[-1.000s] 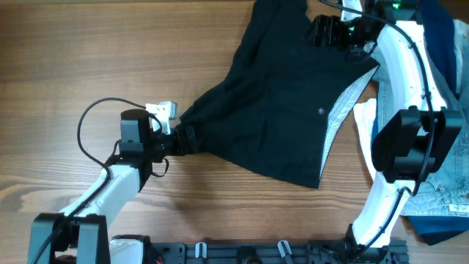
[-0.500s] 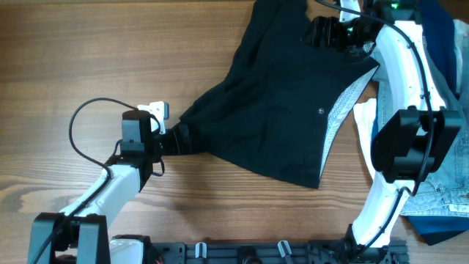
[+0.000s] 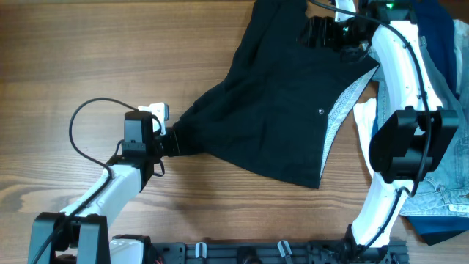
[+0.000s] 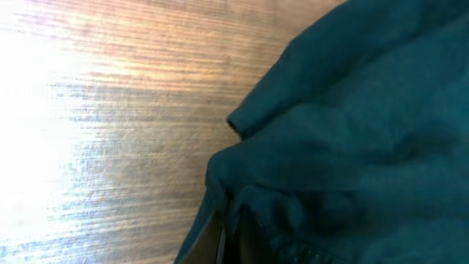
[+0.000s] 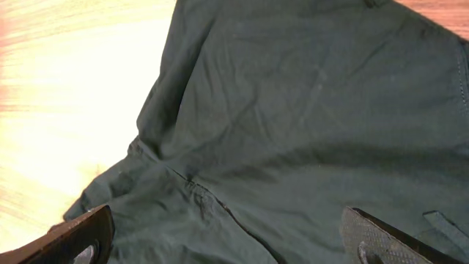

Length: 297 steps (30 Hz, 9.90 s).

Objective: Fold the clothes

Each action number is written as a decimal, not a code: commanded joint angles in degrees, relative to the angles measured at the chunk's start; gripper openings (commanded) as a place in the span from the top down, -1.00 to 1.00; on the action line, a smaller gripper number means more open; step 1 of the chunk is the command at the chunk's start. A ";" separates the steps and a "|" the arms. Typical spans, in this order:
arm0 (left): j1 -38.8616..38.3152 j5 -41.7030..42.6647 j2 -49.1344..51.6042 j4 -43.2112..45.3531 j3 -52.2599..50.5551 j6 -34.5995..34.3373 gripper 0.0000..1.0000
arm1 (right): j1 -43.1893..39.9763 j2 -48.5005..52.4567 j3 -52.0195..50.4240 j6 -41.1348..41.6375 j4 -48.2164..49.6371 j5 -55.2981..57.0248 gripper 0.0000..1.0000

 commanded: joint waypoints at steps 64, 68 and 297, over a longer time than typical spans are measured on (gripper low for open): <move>-3.56 -13.05 15.89 -5.16 18.10 -8.31 -0.69 | 0.46 -0.63 0.22 -1.20 -7.63 2.16 -0.99; -3.63 -13.07 16.46 -3.85 18.08 -8.28 -0.66 | 0.46 -0.63 0.22 -1.18 -7.65 2.16 -0.99; -0.85 -13.05 45.33 -39.76 65.81 -8.37 0.92 | 7.80 -7.30 -14.03 5.18 1.81 14.27 -0.97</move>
